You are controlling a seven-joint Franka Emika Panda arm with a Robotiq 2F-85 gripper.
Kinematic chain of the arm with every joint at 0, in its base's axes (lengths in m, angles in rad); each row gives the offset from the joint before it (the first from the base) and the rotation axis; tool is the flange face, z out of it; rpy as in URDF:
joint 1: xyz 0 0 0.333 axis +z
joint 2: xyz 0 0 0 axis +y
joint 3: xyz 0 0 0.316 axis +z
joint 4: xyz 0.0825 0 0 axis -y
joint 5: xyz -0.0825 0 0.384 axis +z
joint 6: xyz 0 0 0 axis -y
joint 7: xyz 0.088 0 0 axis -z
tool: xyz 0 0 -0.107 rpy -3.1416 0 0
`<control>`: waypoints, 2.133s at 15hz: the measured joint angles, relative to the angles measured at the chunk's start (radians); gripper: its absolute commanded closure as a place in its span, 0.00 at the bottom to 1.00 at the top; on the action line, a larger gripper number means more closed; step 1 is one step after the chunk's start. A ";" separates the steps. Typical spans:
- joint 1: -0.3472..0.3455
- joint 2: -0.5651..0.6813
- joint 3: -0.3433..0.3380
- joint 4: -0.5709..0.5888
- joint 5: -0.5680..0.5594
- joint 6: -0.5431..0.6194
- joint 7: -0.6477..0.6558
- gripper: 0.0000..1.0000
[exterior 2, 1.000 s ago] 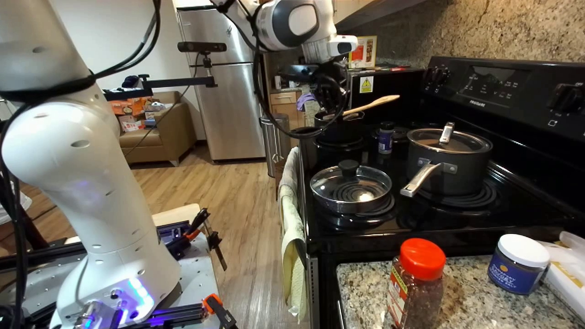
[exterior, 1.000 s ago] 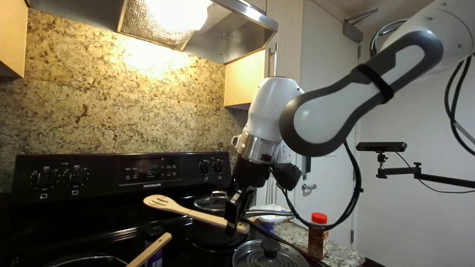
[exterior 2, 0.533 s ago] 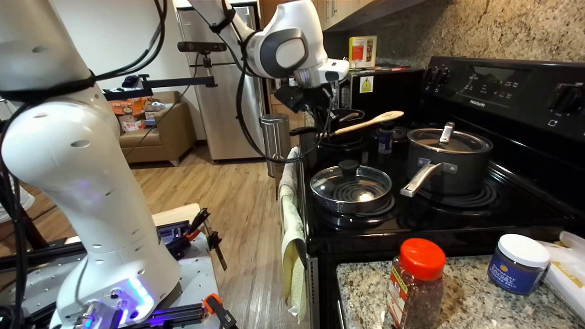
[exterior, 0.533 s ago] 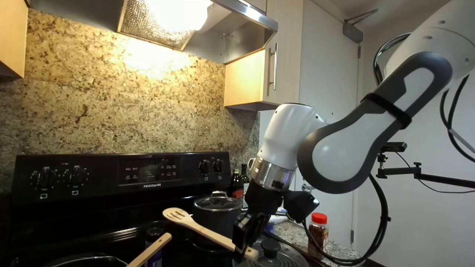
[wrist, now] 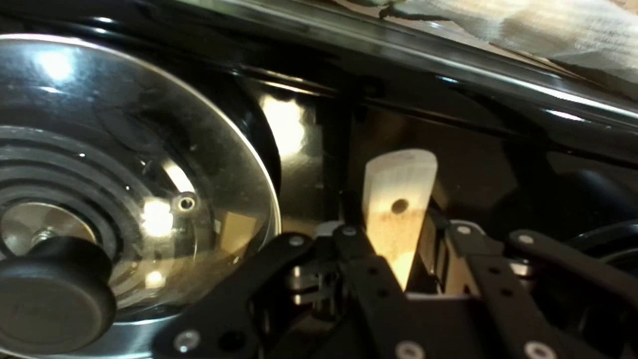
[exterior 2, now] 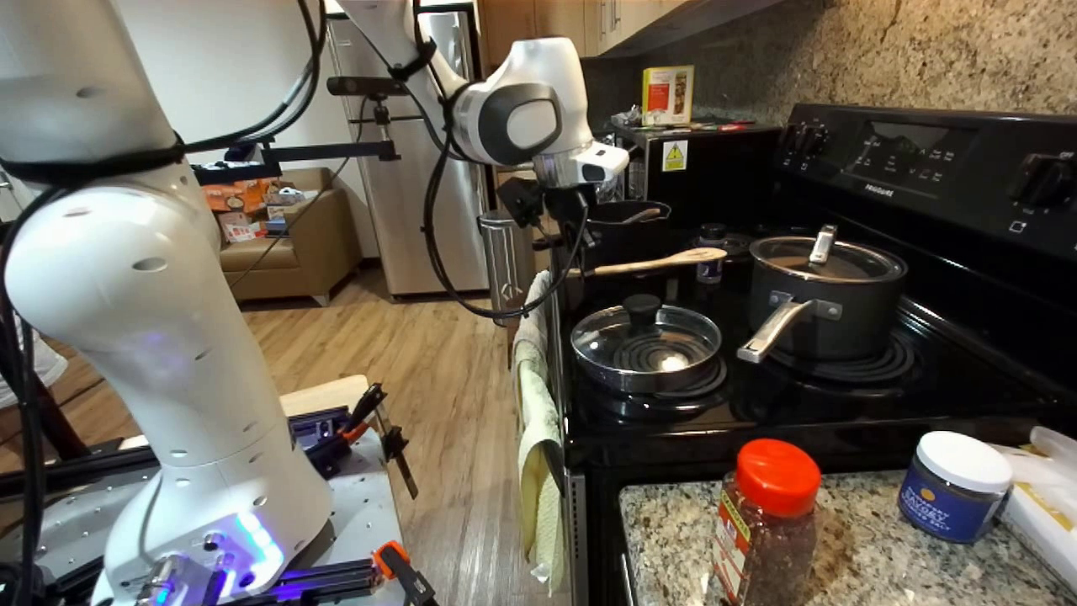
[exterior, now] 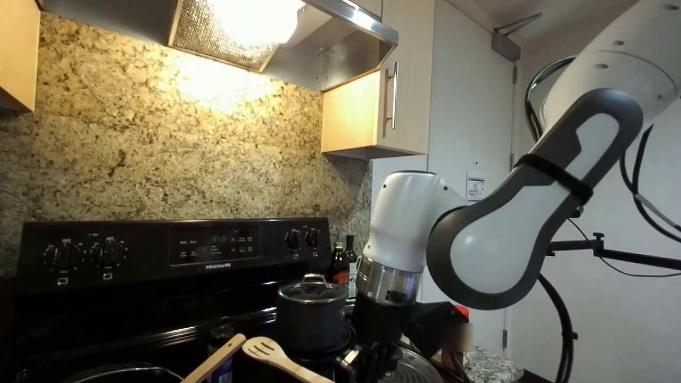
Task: Remove one wooden spoon from the pot
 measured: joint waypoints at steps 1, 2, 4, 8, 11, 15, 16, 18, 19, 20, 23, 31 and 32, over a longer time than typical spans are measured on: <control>0.001 0.017 0.003 0.003 0.003 0.017 0.000 0.91; 0.002 0.034 0.005 0.004 0.003 0.042 0.008 0.91; 0.005 0.072 0.005 0.003 0.003 0.103 0.051 0.91; 0.021 0.148 -0.005 0.003 0.002 0.223 0.164 0.91; 0.051 0.195 -0.030 0.003 -0.024 0.295 0.266 0.91; 0.127 0.208 -0.112 0.001 -0.101 0.341 0.412 0.45; 0.146 0.209 -0.133 0.001 -0.118 0.345 0.440 0.45; 0.179 0.210 -0.165 0.001 -0.139 0.349 0.473 0.33; 0.196 0.210 -0.184 0.002 -0.154 0.349 0.491 0.27; 0.213 0.210 -0.202 0.002 -0.168 0.349 0.507 0.20; 0.275 0.209 -0.274 0.005 -0.238 0.344 0.564 0.02; 0.432 0.062 -0.393 0.046 -0.549 0.038 0.667 0.00; 0.416 0.022 -0.353 0.047 -0.574 -0.026 0.667 0.00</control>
